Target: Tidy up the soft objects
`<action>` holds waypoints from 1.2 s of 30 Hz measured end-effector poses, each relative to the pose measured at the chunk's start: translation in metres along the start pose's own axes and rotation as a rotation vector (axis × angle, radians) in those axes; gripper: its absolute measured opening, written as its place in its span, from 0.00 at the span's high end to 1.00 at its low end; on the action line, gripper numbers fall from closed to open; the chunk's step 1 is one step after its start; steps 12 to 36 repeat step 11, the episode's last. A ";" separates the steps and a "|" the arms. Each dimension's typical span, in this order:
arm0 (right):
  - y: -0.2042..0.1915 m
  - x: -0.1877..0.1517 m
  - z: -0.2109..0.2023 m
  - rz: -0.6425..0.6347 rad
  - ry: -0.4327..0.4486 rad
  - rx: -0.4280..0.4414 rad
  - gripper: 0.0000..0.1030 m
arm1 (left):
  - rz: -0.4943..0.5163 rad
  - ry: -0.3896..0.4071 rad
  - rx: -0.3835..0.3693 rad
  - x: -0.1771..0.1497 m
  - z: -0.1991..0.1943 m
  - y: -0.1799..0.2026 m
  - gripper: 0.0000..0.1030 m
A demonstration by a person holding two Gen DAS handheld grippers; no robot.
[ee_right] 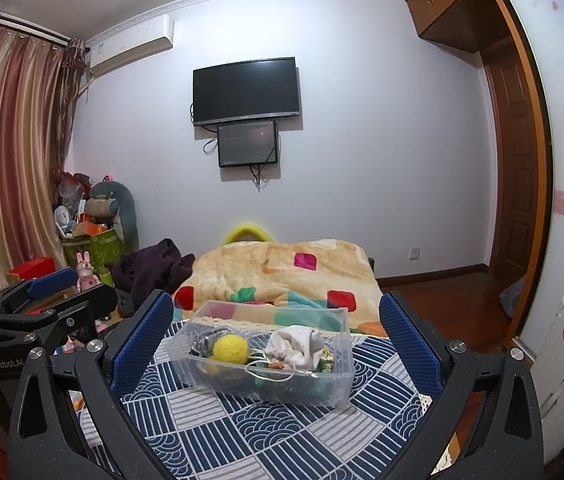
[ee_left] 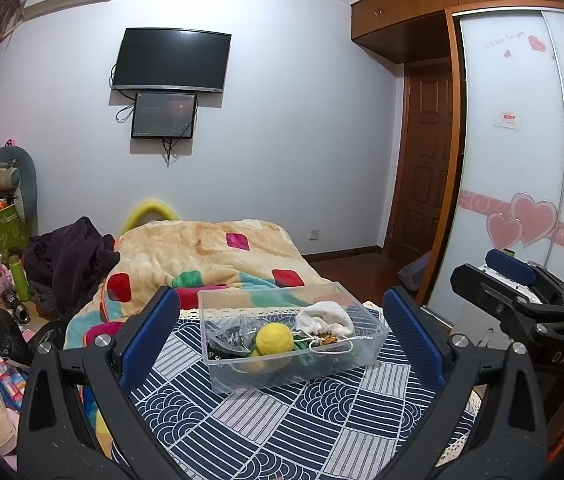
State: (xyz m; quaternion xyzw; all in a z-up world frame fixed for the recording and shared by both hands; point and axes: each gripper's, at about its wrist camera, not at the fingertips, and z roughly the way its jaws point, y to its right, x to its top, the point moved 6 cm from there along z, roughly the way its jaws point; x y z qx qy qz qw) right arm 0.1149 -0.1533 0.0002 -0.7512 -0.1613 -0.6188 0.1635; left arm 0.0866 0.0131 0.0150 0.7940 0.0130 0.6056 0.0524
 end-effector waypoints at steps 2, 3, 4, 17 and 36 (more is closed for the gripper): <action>0.000 -0.001 0.001 0.001 -0.002 -0.001 0.00 | -0.002 0.001 -0.001 0.000 -0.001 0.000 0.00; 0.001 -0.001 0.001 0.001 -0.003 -0.001 0.00 | -0.004 -0.001 -0.003 0.000 -0.001 0.001 0.00; 0.000 -0.002 0.001 0.001 -0.004 0.000 0.00 | -0.004 -0.003 -0.008 -0.001 -0.001 0.001 0.00; 0.001 -0.004 0.003 0.004 -0.007 0.000 0.00 | -0.008 -0.013 -0.002 -0.002 0.000 -0.001 0.00; 0.001 -0.004 0.003 0.004 -0.007 0.000 0.00 | -0.008 -0.013 -0.002 -0.002 0.000 -0.001 0.00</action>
